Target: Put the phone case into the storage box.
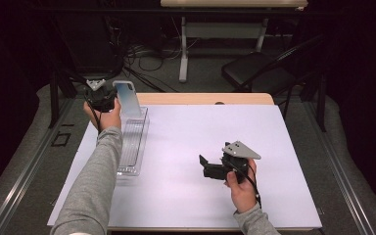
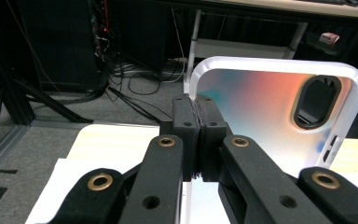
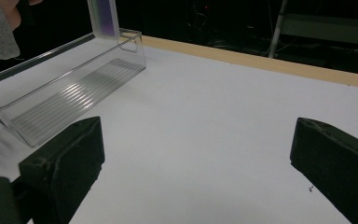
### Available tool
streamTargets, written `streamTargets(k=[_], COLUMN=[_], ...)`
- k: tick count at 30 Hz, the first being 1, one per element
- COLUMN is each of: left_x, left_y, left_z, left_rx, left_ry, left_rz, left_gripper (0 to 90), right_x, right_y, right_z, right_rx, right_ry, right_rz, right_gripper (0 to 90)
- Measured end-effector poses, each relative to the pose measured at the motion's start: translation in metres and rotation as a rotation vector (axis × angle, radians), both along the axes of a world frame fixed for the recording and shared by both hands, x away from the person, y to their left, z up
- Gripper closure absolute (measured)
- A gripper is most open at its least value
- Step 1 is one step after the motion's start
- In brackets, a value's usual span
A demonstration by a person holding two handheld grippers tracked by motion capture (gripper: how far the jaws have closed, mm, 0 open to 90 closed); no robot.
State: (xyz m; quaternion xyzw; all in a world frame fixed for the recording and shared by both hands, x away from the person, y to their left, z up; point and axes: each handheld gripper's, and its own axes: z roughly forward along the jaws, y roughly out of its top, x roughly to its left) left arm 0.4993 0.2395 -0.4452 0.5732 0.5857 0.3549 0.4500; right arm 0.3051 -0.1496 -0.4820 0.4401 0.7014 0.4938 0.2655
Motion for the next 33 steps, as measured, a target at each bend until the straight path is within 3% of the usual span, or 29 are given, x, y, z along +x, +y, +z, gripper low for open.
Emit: streamTargets(k=[33], left_x=[0.015], left_y=[-0.009], left_z=[-0.041], left_rx=[0.023], left_ry=[0.047], left_rz=[0.034], left_gripper=[89.1], right_x=[0.002], right_y=[-0.002], right_z=[-0.003], right_rx=[0.007], right_ry=[0.012], right_rz=[-0.001], right_gripper=[3.5])
